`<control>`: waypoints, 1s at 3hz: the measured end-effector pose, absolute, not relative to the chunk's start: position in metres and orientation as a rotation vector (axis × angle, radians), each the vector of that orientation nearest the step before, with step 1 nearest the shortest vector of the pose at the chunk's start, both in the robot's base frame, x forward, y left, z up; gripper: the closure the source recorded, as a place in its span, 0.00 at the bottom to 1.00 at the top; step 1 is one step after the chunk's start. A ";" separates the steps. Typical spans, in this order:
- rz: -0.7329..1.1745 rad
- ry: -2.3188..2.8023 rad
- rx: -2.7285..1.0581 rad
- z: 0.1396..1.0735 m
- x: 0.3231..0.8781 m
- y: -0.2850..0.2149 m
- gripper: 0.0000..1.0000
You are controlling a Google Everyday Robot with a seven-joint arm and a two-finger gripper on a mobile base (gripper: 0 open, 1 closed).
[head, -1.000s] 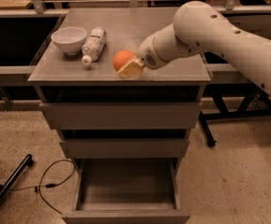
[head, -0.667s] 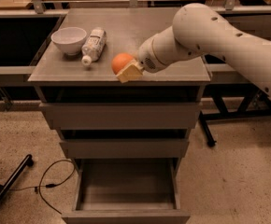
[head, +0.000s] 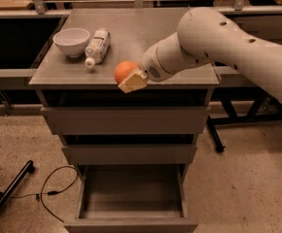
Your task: Place orange into bottom drawer
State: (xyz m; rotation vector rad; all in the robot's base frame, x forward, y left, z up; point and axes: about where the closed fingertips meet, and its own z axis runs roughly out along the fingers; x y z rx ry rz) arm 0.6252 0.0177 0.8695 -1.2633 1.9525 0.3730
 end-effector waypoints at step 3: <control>0.368 2.049 -1.340 0.848 0.613 0.021 1.00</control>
Offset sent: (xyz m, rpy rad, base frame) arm -0.0161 -0.0011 -0.0229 -0.0851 0.1014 0.0113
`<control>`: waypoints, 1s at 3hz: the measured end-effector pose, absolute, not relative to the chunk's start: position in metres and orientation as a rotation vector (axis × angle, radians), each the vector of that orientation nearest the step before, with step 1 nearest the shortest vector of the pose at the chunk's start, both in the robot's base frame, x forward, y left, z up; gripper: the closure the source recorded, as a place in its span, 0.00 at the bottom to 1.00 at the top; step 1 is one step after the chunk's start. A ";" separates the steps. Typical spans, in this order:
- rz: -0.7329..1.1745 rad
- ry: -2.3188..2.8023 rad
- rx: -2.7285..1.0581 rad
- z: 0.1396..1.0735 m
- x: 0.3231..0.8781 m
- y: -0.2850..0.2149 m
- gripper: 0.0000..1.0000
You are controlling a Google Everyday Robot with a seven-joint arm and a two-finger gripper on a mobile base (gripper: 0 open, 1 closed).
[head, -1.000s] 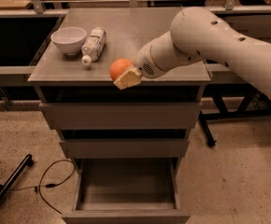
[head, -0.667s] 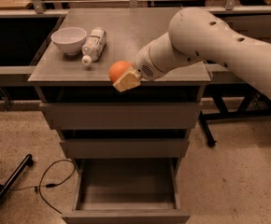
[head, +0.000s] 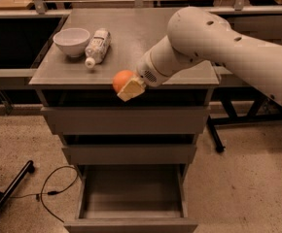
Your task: Place orange into bottom drawer
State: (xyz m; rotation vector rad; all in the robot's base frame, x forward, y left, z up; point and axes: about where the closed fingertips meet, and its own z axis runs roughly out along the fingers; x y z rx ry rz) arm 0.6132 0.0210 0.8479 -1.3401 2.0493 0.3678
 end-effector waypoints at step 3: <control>0.355 2.125 -1.424 0.823 0.616 0.025 1.00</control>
Offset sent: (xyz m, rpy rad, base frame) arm 0.0082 0.0037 -0.0397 -0.1185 0.1057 0.0403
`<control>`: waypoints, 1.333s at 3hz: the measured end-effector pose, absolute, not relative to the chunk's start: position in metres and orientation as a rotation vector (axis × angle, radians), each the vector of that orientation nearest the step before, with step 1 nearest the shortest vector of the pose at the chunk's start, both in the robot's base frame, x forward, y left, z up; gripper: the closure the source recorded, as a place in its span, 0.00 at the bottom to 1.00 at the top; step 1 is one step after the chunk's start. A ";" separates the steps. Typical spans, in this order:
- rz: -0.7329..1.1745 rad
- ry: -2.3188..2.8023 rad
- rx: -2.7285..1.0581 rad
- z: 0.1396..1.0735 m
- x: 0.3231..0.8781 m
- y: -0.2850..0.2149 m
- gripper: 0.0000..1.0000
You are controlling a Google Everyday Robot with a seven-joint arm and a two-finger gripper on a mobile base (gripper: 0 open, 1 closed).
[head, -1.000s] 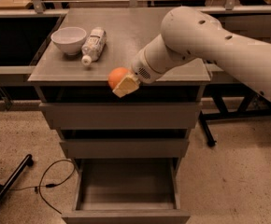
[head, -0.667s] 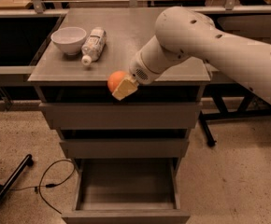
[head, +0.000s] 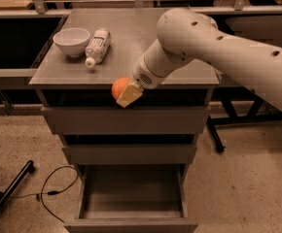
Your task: Place orange into bottom drawer
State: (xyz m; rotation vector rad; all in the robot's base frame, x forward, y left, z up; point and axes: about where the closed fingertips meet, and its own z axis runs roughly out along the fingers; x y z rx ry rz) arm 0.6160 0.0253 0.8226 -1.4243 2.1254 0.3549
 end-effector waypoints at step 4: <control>0.336 2.153 -1.446 0.815 0.573 0.017 1.00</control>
Offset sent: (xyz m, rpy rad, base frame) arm -0.0316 -0.0155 0.0016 -0.0121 -0.0145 -0.0409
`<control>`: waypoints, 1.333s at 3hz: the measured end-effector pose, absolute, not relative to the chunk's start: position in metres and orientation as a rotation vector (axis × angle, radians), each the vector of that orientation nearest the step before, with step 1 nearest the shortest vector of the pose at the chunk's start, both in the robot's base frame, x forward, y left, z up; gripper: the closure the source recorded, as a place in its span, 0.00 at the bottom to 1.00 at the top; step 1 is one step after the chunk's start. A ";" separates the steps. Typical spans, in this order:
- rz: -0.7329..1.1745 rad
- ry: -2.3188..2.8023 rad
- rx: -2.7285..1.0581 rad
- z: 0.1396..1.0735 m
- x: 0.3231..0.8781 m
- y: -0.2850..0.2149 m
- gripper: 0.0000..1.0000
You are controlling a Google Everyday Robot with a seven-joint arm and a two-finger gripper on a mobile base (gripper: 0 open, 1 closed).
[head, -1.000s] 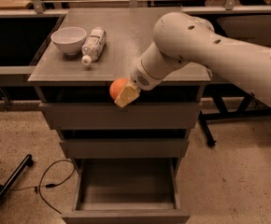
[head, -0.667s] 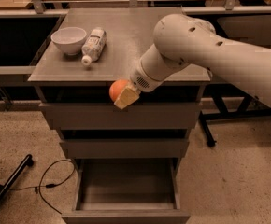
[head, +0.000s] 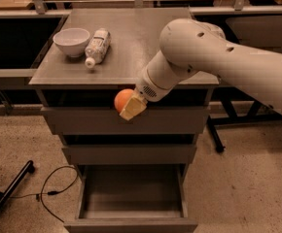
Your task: Place orange into bottom drawer
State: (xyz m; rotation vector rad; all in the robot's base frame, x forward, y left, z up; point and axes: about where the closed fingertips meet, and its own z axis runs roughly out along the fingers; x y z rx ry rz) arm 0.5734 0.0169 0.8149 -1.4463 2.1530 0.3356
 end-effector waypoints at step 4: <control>0.336 2.144 -1.485 0.796 0.549 0.020 1.00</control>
Offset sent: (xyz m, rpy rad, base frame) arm -0.0048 -0.0036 -0.0083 -0.0223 0.0413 0.0271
